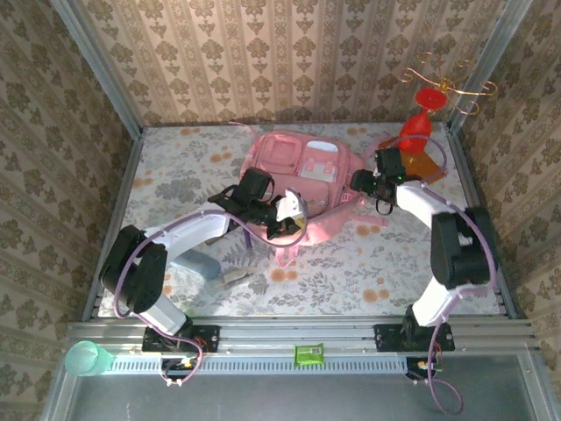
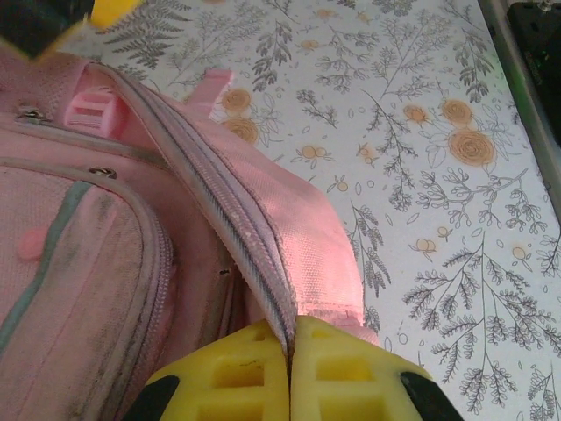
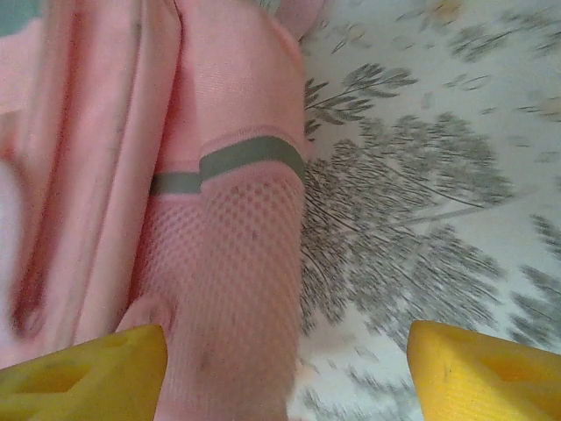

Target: Pack the student bag

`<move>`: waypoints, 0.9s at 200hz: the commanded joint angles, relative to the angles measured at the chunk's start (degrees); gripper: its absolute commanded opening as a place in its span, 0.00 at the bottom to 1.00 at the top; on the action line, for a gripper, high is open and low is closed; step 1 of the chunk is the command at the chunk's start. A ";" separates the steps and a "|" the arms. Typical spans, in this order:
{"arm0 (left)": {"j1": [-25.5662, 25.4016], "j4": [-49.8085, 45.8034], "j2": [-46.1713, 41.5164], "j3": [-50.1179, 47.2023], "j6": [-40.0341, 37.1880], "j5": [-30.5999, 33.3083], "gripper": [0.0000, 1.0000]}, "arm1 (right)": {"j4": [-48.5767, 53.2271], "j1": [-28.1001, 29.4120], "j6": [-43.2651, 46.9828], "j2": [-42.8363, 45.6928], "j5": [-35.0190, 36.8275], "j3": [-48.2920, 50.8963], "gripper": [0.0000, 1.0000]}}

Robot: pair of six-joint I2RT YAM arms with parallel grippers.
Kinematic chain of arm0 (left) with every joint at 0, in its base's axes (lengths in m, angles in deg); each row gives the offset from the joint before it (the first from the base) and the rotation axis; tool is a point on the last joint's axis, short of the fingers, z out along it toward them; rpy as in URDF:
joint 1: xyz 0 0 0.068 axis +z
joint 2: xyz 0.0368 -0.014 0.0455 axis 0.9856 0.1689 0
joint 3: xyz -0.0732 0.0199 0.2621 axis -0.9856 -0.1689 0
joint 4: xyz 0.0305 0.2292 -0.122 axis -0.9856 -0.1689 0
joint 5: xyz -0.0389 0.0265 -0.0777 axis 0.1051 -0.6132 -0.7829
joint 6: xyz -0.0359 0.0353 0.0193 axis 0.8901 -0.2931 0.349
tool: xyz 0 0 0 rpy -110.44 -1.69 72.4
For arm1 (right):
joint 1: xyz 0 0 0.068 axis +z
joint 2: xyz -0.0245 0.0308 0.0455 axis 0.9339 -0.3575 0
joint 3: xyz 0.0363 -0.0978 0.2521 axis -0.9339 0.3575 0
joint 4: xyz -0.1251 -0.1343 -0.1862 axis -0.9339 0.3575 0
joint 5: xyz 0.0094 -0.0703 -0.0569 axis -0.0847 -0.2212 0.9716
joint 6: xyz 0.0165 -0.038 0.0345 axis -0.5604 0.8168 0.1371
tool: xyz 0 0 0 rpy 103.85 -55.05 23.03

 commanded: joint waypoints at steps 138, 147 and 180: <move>21.23 -6.63 13.25 21.65 6.85 28.03 0.08 | -33.80 14.34 -27.34 14.63 0.96 22.20 0.05; 22.12 -7.33 15.04 23.65 9.24 29.51 0.12 | -35.49 16.84 -28.83 13.77 3.06 22.86 0.07; 24.50 -8.60 21.18 31.66 17.94 33.00 0.24 | -39.67 24.97 -31.78 9.08 8.72 22.49 0.12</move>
